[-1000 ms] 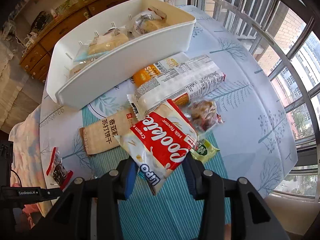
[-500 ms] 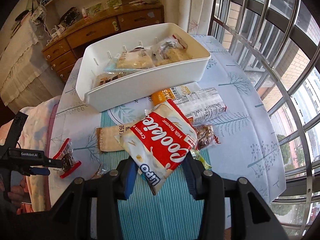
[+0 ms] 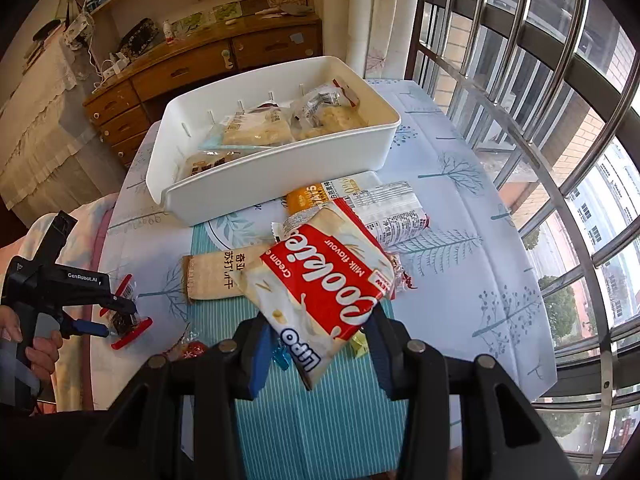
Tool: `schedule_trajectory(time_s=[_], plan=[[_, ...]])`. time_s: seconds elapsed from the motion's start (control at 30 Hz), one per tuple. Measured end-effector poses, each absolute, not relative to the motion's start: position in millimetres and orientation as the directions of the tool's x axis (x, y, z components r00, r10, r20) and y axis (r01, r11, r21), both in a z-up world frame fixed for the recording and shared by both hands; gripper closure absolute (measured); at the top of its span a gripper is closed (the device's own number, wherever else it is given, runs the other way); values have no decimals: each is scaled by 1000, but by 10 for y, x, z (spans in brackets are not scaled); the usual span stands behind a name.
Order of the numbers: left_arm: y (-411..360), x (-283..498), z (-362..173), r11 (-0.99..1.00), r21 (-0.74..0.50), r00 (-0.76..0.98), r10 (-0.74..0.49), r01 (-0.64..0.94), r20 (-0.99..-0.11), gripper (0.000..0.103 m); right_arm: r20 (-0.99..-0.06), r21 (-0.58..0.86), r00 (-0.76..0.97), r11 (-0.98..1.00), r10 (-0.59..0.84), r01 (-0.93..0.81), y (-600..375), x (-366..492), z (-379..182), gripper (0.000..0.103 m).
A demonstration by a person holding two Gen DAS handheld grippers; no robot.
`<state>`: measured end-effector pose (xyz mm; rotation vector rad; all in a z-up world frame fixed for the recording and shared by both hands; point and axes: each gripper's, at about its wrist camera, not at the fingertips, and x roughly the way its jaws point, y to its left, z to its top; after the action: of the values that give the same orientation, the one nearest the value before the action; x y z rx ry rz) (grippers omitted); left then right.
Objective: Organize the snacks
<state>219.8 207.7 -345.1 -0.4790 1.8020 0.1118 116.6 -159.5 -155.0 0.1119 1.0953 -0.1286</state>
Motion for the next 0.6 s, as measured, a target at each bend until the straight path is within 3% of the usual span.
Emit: schedule_trajectory(time_s=[0.27,0.5,0.57,0.6], plan=[[2070,2241,-3436,902,-151,-202,-249,-404,-947,30,-893,19,448,991,-44,135,-1643,1227,-1537,61],[2034,2235,-3331,888,-148,-178,-246,-435,-953,46,-881,31,474,996,-12,83,-1670,1349,-1484,61],[2053,2215,-3308,877,-155,-172,-257,-456,-951,52,-878,36,479,997,-2,70,-1688,1395,-1475,61],[2049,2200,-3284,877,-145,-170,-247,-459,-954,71,-876,40,482,997,6,61,-1697,1419,-1469,61]])
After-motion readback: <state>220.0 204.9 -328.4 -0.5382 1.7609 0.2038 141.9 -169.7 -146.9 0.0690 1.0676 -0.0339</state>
